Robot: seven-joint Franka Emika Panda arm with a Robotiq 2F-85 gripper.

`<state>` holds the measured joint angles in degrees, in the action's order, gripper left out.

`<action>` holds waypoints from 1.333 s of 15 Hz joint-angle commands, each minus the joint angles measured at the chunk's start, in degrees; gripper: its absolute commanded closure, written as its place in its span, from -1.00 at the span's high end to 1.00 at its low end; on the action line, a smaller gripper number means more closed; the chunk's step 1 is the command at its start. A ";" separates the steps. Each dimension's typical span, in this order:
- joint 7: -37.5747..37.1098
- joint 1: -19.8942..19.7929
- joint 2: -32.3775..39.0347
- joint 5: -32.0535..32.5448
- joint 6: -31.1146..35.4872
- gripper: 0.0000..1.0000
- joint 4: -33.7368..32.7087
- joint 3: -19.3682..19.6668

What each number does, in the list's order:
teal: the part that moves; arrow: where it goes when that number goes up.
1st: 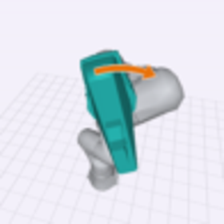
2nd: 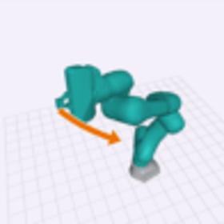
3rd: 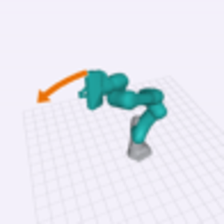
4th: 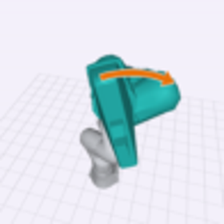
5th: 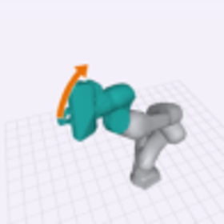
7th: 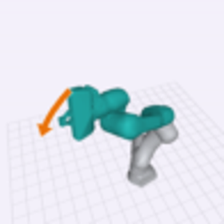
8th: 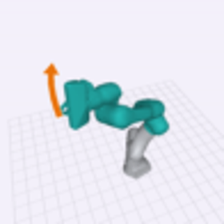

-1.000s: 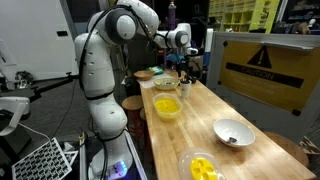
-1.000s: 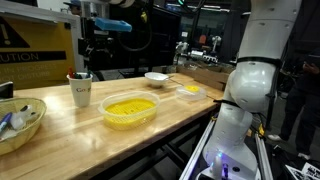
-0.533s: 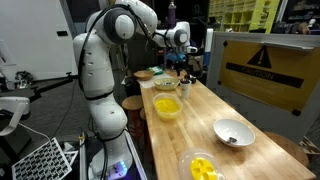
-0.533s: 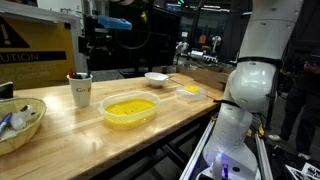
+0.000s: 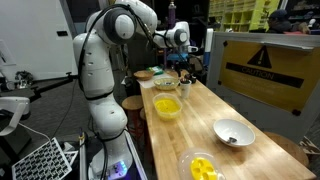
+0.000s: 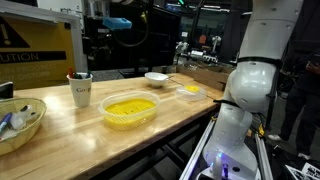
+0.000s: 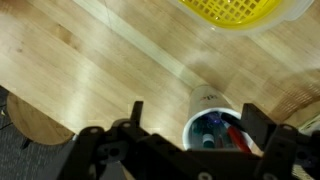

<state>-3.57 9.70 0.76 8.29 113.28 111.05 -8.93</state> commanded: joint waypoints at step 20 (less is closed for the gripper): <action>5.61 -1.04 -1.87 -13.08 -1.62 1.00 -2.24 0.27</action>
<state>4.60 8.85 -1.07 -3.65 110.94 109.83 -8.85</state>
